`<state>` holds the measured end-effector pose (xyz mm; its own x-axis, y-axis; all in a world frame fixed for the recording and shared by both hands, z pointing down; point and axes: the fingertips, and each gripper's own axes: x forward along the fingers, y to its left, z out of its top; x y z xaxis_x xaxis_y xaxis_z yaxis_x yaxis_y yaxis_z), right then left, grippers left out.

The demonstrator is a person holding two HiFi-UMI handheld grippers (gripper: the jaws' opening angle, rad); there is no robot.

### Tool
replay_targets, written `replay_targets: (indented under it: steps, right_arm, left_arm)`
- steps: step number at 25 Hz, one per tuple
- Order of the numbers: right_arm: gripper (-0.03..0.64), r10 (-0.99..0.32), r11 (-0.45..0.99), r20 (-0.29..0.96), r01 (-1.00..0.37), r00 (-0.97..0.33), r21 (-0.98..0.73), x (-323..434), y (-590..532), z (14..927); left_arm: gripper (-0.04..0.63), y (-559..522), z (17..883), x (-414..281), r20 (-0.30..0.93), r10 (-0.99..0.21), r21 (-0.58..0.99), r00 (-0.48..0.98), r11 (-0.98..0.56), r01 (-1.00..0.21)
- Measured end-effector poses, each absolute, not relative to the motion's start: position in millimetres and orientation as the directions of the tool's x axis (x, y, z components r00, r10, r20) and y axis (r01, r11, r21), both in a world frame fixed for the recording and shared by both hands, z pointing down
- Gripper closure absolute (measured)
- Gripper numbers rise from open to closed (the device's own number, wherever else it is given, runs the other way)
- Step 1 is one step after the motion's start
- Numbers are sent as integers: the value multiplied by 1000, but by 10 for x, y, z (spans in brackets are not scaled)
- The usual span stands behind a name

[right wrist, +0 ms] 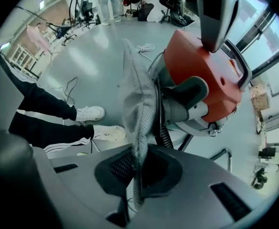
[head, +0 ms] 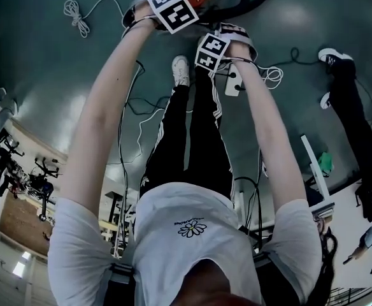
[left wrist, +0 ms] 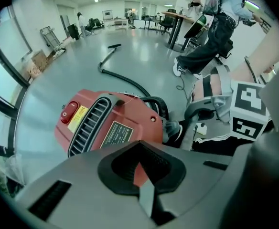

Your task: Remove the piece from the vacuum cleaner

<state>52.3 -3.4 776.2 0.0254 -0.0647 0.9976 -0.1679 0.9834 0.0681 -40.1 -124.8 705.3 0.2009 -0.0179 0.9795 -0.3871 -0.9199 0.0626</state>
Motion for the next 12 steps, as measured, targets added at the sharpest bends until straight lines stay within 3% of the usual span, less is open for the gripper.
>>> replay_targets:
  steps: [7,12]
  right_arm:
    - [594,-110,962,993,-255,-34,98,394,194,7765]
    - [594,-76,984,995,-166,-59,65,356,223,7805]
  left_arm:
    - [592,-1261,7049,-396,972,-55,41,227,-917,-397]
    - [591,-1265,7062,-397,973,-50,45,226,-917,-396]
